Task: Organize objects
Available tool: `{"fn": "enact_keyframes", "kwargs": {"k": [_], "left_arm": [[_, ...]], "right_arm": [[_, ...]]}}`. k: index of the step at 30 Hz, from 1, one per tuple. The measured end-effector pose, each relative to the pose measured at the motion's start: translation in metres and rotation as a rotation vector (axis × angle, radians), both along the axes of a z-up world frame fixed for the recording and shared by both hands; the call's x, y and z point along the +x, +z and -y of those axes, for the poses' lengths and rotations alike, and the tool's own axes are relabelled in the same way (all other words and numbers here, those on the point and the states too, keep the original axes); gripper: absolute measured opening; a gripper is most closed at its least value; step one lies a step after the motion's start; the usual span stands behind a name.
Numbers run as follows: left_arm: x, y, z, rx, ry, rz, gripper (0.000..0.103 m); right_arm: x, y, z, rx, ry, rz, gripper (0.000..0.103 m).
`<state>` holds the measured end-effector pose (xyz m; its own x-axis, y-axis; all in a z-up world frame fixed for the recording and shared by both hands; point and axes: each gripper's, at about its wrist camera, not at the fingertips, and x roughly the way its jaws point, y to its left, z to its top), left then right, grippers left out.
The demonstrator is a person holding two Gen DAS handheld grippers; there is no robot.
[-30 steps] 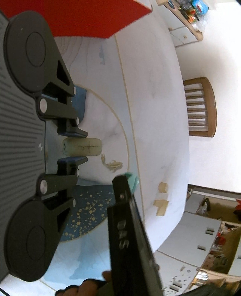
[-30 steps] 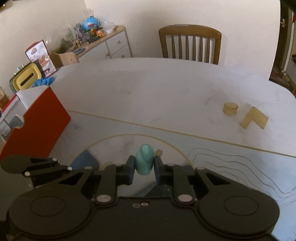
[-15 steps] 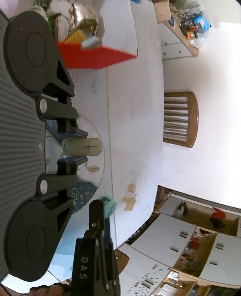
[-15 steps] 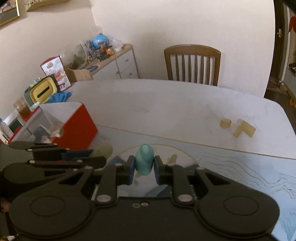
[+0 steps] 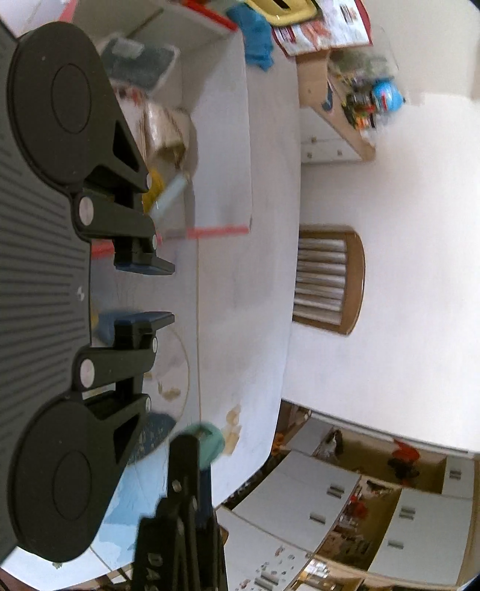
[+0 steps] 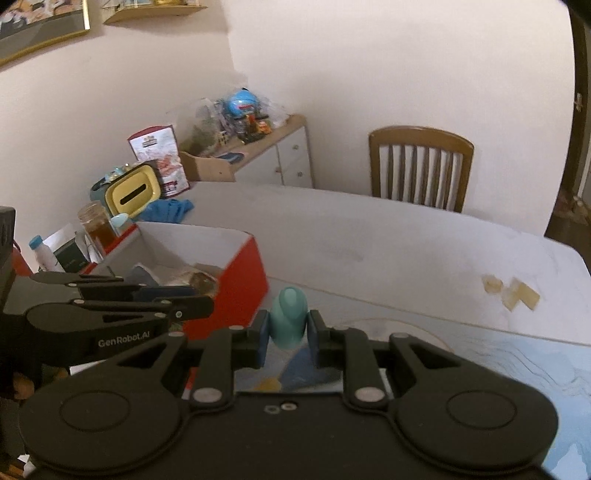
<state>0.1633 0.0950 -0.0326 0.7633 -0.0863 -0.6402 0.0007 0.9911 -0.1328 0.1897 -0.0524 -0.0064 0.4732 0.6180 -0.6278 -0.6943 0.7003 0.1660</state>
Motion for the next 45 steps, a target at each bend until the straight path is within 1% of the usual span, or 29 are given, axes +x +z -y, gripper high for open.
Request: {"fn": "enact_keyframes", "kwargs": {"k": [2,5,8,10,11,13,14,15,16,18,21,22,24,26,29,32,34,36,39,41,42,44,45], "left_arm": [[0.001,-0.004,-0.002,0.029,-0.035,-0.030,0.021],[0.002,-0.014,0.002,0.017,-0.080,-0.055,0.021],[0.003,-0.025,0.011,-0.006,-0.104,-0.073,0.021],[0.005,-0.032,0.019,-0.013,-0.119,-0.079,0.023],[0.007,-0.036,0.023,-0.007,-0.120,-0.086,0.029],[0.010,-0.047,0.030,0.012,-0.111,-0.099,0.050],[0.011,-0.051,0.035,0.021,-0.096,-0.100,0.072],[0.009,-0.055,0.039,0.023,-0.083,-0.095,0.079],[0.008,-0.058,0.044,0.024,-0.082,-0.088,0.079],[0.008,-0.067,0.058,0.047,-0.086,-0.103,0.079],[0.005,-0.078,0.079,0.156,-0.087,-0.075,0.080],[0.005,-0.083,0.086,0.205,-0.074,-0.061,0.080],[0.004,-0.089,0.095,0.265,-0.052,-0.042,0.080],[0.004,-0.092,0.101,0.304,-0.024,-0.025,0.080],[0.004,-0.094,0.106,0.335,0.016,-0.005,0.080],[0.002,-0.091,0.111,0.308,0.036,0.003,0.080],[0.003,-0.092,0.115,0.300,0.060,-0.012,0.080],[0.005,-0.096,0.115,0.270,0.098,-0.051,0.080],[0.010,-0.108,0.111,0.191,0.138,-0.129,0.080],[0.013,-0.117,0.108,0.145,0.159,-0.163,0.080],[0.014,-0.120,0.106,0.132,0.174,-0.171,0.079],[0.016,-0.126,0.105,0.129,0.199,-0.180,0.078],[0.017,-0.127,0.103,0.126,0.208,-0.182,0.074]], "right_arm": [[0.000,0.000,-0.004,-0.001,-0.014,-0.004,0.020],[0.000,-0.002,-0.002,-0.012,-0.053,-0.014,0.020],[-0.002,-0.006,0.008,-0.014,-0.084,-0.025,0.020],[-0.001,-0.010,0.016,-0.017,-0.103,-0.037,0.020],[0.000,-0.012,0.021,-0.018,-0.112,-0.044,0.020],[0.000,-0.017,0.029,-0.020,-0.122,-0.057,0.020],[0.001,-0.019,0.033,-0.022,-0.126,-0.063,0.020],[0.002,-0.021,0.036,-0.023,-0.126,-0.068,0.020],[0.003,-0.023,0.039,-0.024,-0.125,-0.073,0.020],[0.005,-0.027,0.045,-0.029,-0.122,-0.079,0.020],[0.009,-0.032,0.053,-0.036,-0.116,-0.090,0.020],[0.010,-0.034,0.055,-0.039,-0.111,-0.094,0.020],[0.013,-0.038,0.058,-0.045,-0.099,-0.100,0.020],[0.015,-0.041,0.060,-0.052,-0.085,-0.106,0.020],[0.018,-0.044,0.063,-0.061,-0.066,-0.112,0.020],[0.021,-0.046,0.066,-0.065,-0.050,-0.116,0.020],[0.023,-0.046,0.068,-0.066,-0.041,-0.116,0.020],[0.024,-0.047,0.069,-0.067,-0.031,-0.119,0.020],[0.025,-0.049,0.072,-0.069,-0.022,-0.121,0.020],[0.026,-0.051,0.074,-0.071,-0.019,-0.126,0.020],[0.026,-0.052,0.076,-0.073,-0.019,-0.129,0.020],[0.027,-0.054,0.079,-0.077,-0.016,-0.136,0.020],[0.027,-0.055,0.080,-0.079,-0.015,-0.137,0.020]]}}
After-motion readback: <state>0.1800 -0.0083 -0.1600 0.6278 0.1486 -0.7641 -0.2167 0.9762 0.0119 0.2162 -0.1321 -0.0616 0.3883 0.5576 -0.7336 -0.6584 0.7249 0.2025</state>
